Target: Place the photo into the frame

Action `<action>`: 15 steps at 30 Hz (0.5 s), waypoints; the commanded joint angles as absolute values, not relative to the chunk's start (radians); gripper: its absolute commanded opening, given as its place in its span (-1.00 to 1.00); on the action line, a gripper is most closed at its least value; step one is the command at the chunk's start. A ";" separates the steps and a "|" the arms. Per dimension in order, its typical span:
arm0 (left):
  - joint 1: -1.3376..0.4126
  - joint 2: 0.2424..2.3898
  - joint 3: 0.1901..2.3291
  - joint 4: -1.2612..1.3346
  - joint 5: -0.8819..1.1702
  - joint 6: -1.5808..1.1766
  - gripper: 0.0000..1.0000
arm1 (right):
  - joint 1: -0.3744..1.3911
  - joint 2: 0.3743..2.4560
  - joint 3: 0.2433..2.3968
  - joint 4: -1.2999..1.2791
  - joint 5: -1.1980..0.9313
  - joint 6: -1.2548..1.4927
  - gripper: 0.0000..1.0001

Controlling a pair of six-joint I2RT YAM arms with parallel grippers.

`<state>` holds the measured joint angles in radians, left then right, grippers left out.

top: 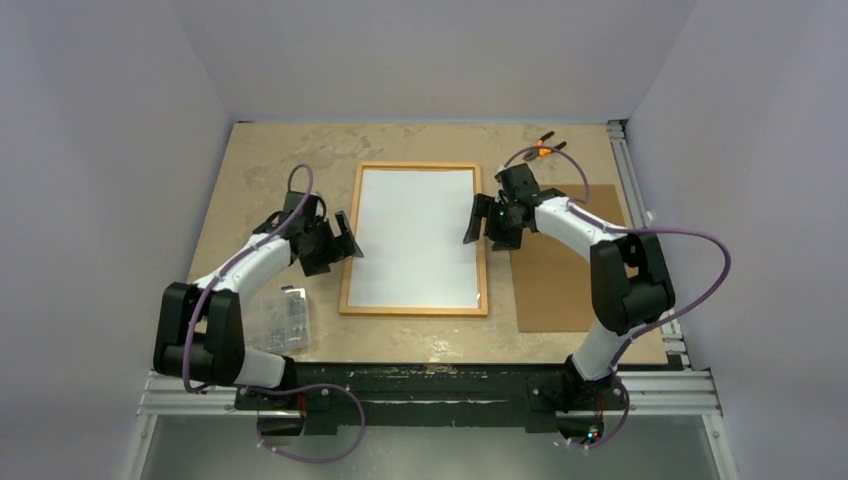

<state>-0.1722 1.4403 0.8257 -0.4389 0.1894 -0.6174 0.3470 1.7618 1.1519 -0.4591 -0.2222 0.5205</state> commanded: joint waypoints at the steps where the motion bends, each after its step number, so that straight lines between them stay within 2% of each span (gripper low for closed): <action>1: -0.169 1.304 0.785 -0.467 0.144 -0.626 0.85 | 0.351 1.628 1.112 -0.474 -0.153 0.504 0.51; 8: -0.169 1.090 0.753 -0.547 0.127 -0.599 0.99 | 0.351 1.434 1.012 -0.503 -0.089 0.514 0.56; 15: -0.172 0.914 0.700 -0.555 0.247 -0.607 1.00 | 0.346 1.285 0.945 -0.539 -0.053 0.539 0.60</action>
<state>-0.1722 0.9825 0.7326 -0.5457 0.1680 -0.6155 0.3470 1.3563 0.9718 -0.5121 -0.0967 0.5213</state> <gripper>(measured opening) 0.998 0.792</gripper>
